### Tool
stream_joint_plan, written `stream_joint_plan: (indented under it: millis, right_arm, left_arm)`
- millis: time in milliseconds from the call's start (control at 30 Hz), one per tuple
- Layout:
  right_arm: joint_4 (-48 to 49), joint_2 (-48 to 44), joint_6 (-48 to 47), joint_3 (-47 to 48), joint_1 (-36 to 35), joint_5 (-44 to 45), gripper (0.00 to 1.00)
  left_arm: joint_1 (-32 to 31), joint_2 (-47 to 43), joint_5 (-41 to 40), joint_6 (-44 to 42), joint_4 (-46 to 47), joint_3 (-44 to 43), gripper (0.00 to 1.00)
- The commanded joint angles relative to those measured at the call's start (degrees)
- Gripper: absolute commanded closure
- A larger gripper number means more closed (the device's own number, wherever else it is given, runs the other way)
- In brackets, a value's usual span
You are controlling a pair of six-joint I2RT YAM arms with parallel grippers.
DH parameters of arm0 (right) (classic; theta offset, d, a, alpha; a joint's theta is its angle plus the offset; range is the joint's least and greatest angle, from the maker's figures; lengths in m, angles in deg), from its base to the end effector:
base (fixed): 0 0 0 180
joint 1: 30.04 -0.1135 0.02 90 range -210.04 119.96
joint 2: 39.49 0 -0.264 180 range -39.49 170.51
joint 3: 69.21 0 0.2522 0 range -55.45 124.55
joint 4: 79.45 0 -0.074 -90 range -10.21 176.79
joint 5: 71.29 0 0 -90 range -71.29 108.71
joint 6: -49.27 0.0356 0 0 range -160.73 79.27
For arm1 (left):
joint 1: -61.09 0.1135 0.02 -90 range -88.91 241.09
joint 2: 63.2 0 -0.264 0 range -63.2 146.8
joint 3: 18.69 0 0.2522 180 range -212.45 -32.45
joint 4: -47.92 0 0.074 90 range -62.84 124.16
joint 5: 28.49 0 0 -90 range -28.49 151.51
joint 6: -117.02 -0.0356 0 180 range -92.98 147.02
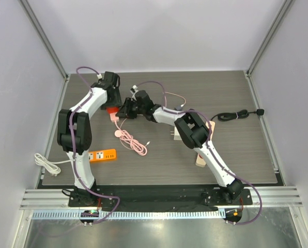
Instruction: Pull the plug off the socket
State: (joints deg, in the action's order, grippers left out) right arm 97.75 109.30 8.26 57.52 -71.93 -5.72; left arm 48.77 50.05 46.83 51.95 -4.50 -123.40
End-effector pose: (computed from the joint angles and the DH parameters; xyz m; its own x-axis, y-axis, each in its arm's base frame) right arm 0.4190 0.3956 0.1108 -0.8749 0.1382 -0.4642 -0.3461 0.4922 0.7988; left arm 0.4184 -0.0821 0.2238 -0.8109 -0.2403 -0.5336 -0.2818 0.9595 -0.0037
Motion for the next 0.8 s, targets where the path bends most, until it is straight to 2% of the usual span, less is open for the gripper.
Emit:
stream_joint_plan:
  millis: [0,167,333,400,667,700,767]
  right_arm:
    - [-8.8,3.0,0.9,1.6,-0.6,6.5,0.68]
    - [-15.1,4.1,1.9,4.2,-1.0,8.3,0.74]
    - [-21.6,7.2,0.4,9.7,-1.5,10.4,0.75]
    - [-22.2,7.5,0.4,10.7,-1.8,10.8,0.75]
    - [-25.6,8.4,-0.7,12.6,-2.1,13.2,0.77]
    - [-25.9,8.4,-0.7,12.9,-2.1,13.3,0.78]
    - [-26.3,8.6,-1.0,13.2,-2.1,13.8,0.78]
  left_arm:
    - [-0.6,-6.4,8.3,-0.1,-0.4,-0.9,1.0]
    - [3.3,-4.6,14.3,4.2,-3.7,-4.7,1.0]
    - [2.0,-4.8,6.5,1.7,-6.3,-6.5,1.0]
    - [1.4,-5.1,6.1,0.5,-6.4,-7.0,1.0]
    - [2.4,-2.5,17.4,2.8,-8.4,-8.9,1.0]
    - [2.8,-2.2,16.6,4.0,-8.5,-9.0,1.0]
    - [2.0,-2.0,9.2,3.5,-10.2,-9.8,1.0]
